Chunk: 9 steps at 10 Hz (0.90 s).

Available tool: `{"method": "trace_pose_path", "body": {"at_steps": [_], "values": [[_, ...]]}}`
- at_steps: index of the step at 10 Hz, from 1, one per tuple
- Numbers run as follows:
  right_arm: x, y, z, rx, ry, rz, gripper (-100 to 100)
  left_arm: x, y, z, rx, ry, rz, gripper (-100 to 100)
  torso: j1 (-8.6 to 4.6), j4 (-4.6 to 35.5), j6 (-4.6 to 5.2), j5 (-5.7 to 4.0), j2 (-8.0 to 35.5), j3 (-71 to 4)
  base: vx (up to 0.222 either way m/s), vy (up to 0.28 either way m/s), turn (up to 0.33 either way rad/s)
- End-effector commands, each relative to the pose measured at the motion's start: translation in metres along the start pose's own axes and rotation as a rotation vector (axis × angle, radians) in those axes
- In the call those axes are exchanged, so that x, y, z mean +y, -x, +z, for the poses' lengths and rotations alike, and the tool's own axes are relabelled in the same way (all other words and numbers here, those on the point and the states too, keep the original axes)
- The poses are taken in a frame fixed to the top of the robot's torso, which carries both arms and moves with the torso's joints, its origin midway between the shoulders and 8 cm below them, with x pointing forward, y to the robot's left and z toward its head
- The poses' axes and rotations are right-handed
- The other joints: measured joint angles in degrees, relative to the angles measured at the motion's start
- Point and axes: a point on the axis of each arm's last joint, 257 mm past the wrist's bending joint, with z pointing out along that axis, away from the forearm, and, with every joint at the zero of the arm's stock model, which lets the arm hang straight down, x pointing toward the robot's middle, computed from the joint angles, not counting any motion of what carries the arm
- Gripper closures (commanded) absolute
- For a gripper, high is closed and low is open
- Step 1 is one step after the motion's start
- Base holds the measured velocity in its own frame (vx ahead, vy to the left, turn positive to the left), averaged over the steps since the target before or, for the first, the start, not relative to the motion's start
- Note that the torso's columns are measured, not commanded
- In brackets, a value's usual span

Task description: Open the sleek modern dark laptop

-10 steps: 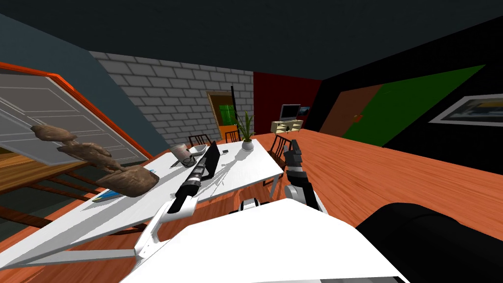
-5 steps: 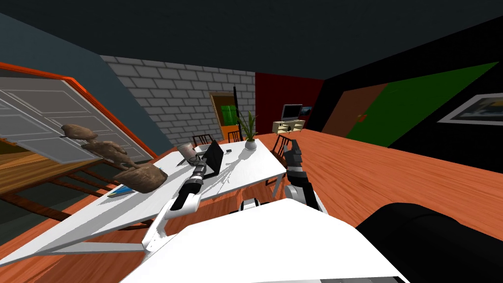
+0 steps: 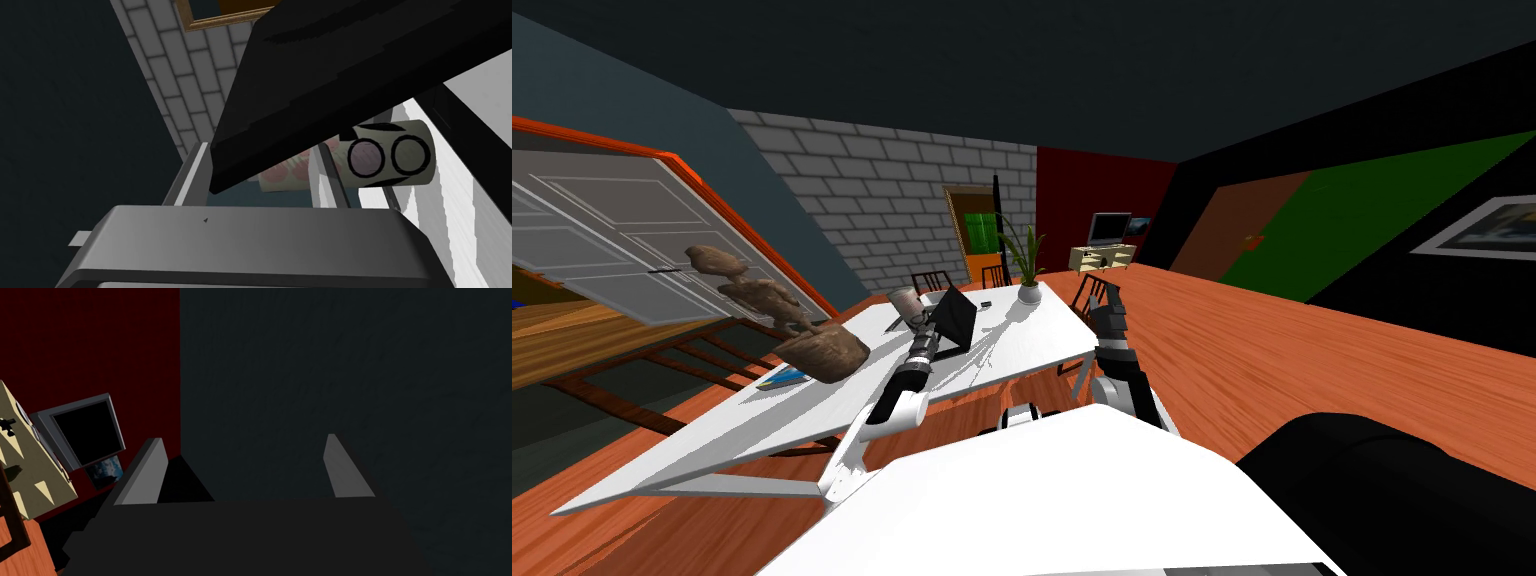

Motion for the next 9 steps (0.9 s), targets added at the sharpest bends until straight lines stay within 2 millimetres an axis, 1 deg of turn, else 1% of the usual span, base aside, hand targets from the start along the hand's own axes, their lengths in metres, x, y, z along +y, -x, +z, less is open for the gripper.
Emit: {"method": "trace_pose_path", "body": {"at_steps": [1,4,5,6,7,8,9], "values": [[0.000,0.000,0.000,0.000,0.000,0.000,0,0.013,-0.010,0.001,-0.002,0.004,-0.125,100,0.06,0.0,0.01,-0.01,0.0,0.0,-0.007,0.105,0.005],[0.000,0.000,0.000,0.000,0.000,0.000,0,0.028,-0.023,0.002,-0.008,0.008,-0.293,100,0.37,0.0,-0.04,0.11,0.1,0.0,-0.012,0.137,0.000],[0.000,0.000,0.000,0.000,0.000,0.000,0,0.032,-0.026,0.002,-0.011,0.008,-0.335,100,0.29,0.0,-0.05,0.08,0.1,0.1,-0.012,0.109,0.002],[0.000,0.000,0.000,0.000,0.000,0.000,0,0.040,-0.033,0.002,-0.017,0.010,-0.418,100,0.14,0.1,-0.06,0.01,0.1,0.1,-0.009,0.125,0.012],[0.000,0.000,0.000,0.000,0.000,0.000,0,0.040,-0.029,0.001,-0.014,0.018,-0.367,100,0.18,0.1,-0.05,0.01,0.1,0.1,-0.005,0.061,-0.004],[0.000,0.000,0.000,0.000,0.000,0.000,0,0.054,-0.037,-0.004,-0.016,0.020,-0.465,100,-0.01,0.1,-0.04,-0.05,0.1,0.1,0.005,0.073,-0.016],[0.000,0.000,0.000,0.000,0.000,0.000,0,0.054,-0.037,-0.004,-0.016,0.018,-0.465,100,0.09,0.0,-0.01,-0.01,0.1,0.0,0.007,0.074,-0.027]]}}
